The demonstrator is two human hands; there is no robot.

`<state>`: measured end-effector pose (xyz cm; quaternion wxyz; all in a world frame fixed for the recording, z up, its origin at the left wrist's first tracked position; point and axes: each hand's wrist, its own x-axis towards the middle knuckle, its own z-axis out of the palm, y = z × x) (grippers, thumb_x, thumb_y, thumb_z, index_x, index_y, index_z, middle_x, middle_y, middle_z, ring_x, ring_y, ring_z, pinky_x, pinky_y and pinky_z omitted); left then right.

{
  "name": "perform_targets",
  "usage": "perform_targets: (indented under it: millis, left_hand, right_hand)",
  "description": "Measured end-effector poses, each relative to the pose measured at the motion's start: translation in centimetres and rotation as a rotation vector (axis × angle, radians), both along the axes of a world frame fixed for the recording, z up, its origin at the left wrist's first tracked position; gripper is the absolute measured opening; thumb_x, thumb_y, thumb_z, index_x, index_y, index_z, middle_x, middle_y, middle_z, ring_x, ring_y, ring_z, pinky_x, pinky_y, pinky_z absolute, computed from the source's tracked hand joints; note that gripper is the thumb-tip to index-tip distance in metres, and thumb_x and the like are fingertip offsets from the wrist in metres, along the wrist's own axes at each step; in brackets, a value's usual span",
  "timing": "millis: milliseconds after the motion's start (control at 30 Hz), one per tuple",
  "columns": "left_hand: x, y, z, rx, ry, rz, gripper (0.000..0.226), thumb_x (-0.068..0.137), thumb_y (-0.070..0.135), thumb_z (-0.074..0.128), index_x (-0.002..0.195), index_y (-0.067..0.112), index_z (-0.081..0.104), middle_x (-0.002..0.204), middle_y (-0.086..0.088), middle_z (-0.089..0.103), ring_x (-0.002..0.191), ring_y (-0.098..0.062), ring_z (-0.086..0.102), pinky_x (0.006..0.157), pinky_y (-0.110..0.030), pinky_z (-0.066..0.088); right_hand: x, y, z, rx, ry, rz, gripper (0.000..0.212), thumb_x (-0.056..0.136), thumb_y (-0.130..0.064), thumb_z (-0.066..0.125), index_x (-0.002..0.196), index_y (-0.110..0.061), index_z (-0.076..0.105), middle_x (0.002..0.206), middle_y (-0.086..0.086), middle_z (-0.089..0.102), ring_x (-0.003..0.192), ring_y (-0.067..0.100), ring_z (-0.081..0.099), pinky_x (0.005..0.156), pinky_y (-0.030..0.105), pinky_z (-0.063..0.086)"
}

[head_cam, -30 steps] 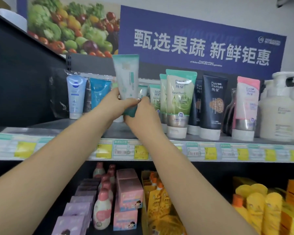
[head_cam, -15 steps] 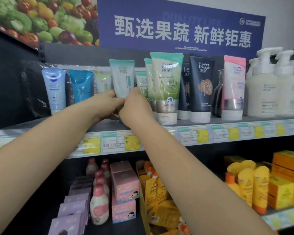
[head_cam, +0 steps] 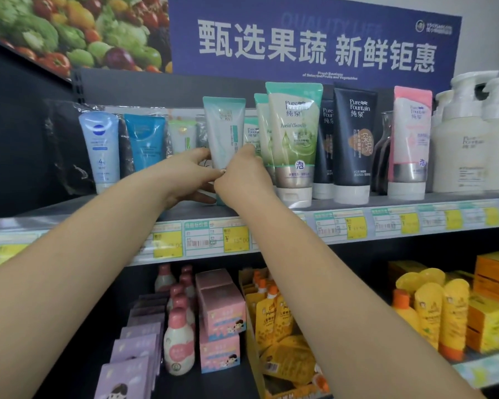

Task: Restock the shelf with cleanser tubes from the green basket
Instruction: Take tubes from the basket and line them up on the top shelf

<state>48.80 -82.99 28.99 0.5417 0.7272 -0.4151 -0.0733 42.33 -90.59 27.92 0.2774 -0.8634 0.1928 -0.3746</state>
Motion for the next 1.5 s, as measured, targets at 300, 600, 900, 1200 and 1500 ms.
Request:
perform_targets:
  millis: [300, 600, 900, 1200, 1500]
  left_hand:
    - [0.2, -0.3, -0.1, -0.027, 0.053, -0.05, 0.033, 0.094, 0.002, 0.045, 0.118, 0.024, 0.051, 0.099, -0.001, 0.065, 0.08, -0.014, 0.06, 0.058, -0.017, 0.056]
    - [0.1, -0.3, -0.2, -0.019, 0.054, -0.028, 0.024, 0.094, 0.002, 0.045, 0.112, 0.013, 0.056, 0.089, -0.001, 0.064, 0.075, -0.013, 0.059, 0.056, -0.015, 0.054]
    - [-0.7, -0.2, -0.1, 0.01, -0.025, 0.015, 0.016, 0.094, 0.003, 0.046, 0.106, 0.011, 0.052, 0.09, -0.004, 0.061, 0.073, -0.013, 0.059, 0.052, -0.011, 0.052]
    - [-0.9, -0.3, 0.0, 0.024, -0.036, 0.025, 0.021, 0.093, -0.001, 0.045, 0.112, 0.007, 0.05, 0.09, -0.006, 0.059, 0.072, -0.013, 0.058, 0.05, -0.012, 0.051]
    - [-0.6, -0.4, 0.1, 0.041, -0.026, 0.027, 0.033, 0.094, -0.001, 0.043, 0.126, 0.005, 0.044, 0.093, -0.006, 0.059, 0.074, -0.013, 0.058, 0.048, -0.012, 0.05]
  right_hand:
    - [0.5, 0.0, -0.2, -0.032, 0.007, -0.029, 0.055, 0.086, -0.011, 0.055, 0.131, -0.002, 0.025, 0.133, 0.016, 0.034, 0.122, 0.031, 0.043, 0.093, 0.034, 0.041]
    - [0.7, 0.0, -0.1, -0.057, 0.018, -0.058, 0.056, 0.088, -0.009, 0.054, 0.134, -0.003, 0.022, 0.135, 0.015, 0.031, 0.12, 0.031, 0.045, 0.092, 0.034, 0.042]
    - [0.5, 0.1, -0.2, -0.095, 0.008, -0.087, 0.064, 0.088, -0.008, 0.054, 0.14, -0.002, 0.015, 0.136, 0.016, 0.031, 0.118, 0.03, 0.05, 0.09, 0.033, 0.044]
    - [0.6, 0.2, -0.4, -0.157, -0.013, -0.119, 0.081, 0.091, -0.009, 0.051, 0.147, -0.005, -0.006, 0.141, 0.016, 0.03, 0.122, 0.031, 0.047, 0.096, 0.036, 0.042]
    - [0.6, 0.2, -0.5, -0.194, -0.046, -0.146, 0.083, 0.091, -0.012, 0.053, 0.148, -0.007, -0.007, 0.14, 0.014, 0.031, 0.124, 0.029, 0.045, 0.096, 0.035, 0.041]
